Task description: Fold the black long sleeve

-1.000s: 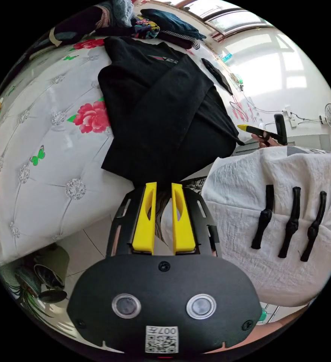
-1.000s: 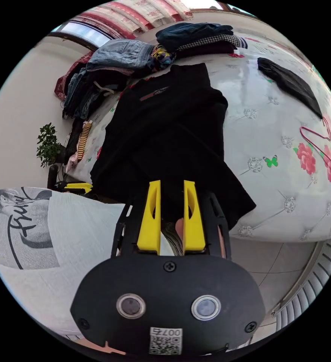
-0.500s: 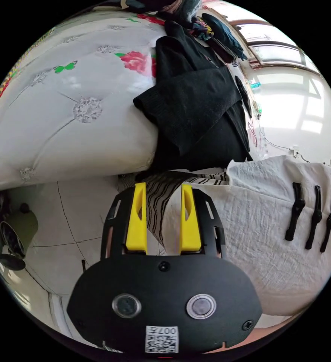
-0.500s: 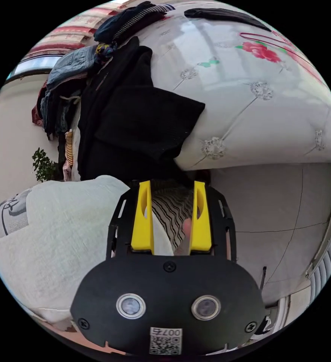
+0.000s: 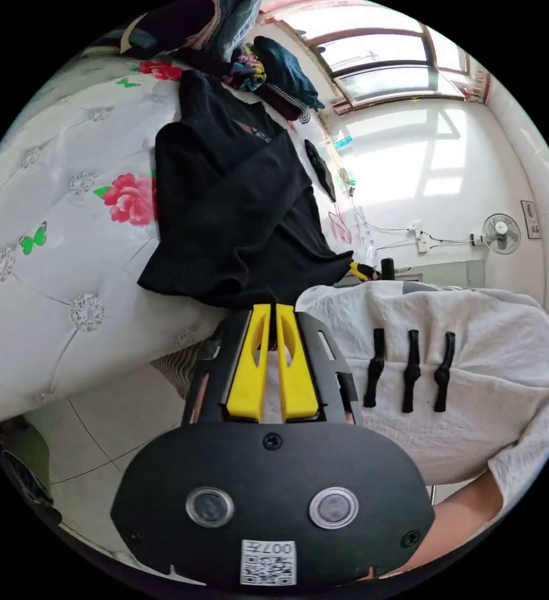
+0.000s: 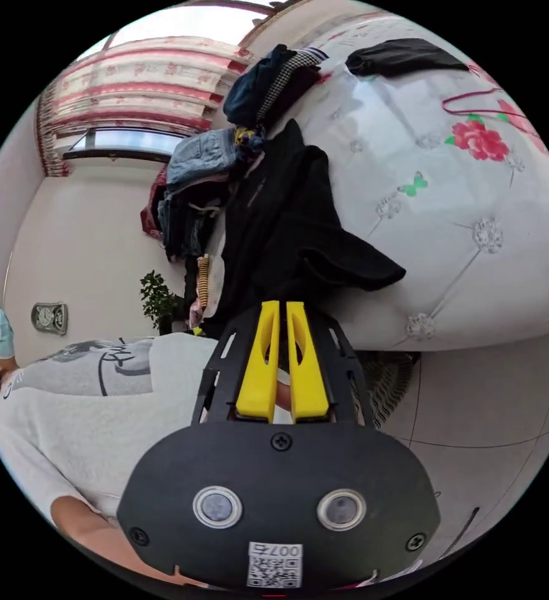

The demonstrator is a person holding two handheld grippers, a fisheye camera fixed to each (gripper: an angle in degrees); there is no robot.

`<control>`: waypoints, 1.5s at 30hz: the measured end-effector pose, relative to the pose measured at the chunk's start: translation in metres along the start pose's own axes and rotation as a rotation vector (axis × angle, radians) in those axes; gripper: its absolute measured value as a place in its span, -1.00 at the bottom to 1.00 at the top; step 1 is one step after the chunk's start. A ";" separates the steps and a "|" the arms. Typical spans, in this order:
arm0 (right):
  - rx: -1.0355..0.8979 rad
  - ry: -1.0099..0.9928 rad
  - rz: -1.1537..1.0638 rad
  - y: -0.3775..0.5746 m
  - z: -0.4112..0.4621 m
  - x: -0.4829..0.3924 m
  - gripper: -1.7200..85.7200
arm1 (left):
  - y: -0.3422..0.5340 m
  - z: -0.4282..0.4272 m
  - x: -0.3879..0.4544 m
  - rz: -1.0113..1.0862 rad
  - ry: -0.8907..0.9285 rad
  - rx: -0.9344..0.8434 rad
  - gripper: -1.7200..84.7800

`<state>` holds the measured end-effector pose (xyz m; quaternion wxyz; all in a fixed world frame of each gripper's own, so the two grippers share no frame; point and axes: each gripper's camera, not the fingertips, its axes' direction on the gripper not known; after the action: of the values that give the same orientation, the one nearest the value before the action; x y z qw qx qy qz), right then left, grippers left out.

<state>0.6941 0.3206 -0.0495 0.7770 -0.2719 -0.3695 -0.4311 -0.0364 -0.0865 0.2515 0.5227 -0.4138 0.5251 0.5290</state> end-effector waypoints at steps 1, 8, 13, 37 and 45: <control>0.019 -0.019 -0.020 -0.006 -0.005 -0.005 -0.96 | -0.003 -0.010 0.000 0.005 0.026 0.046 -0.98; 0.193 -0.017 -0.128 -0.124 -0.023 -0.064 -0.93 | -0.051 -0.100 -0.027 -0.123 0.200 0.775 -0.98; 0.189 0.147 -0.075 -0.156 0.009 -0.065 -0.86 | -0.080 -0.064 -0.020 -0.170 -0.047 0.564 -0.91; -0.048 0.513 -0.126 -0.212 0.172 -0.034 -0.94 | -0.171 0.098 0.000 0.023 -0.504 -0.062 -0.92; 0.018 0.495 -0.154 -0.213 0.175 -0.038 -0.88 | -0.164 0.064 -0.006 -0.015 -0.266 0.054 -0.95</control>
<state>0.4354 0.3659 0.0435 0.8111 -0.1225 -0.1916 -0.5389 0.1331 -0.0399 0.2443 0.6026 -0.3296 0.4622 0.5609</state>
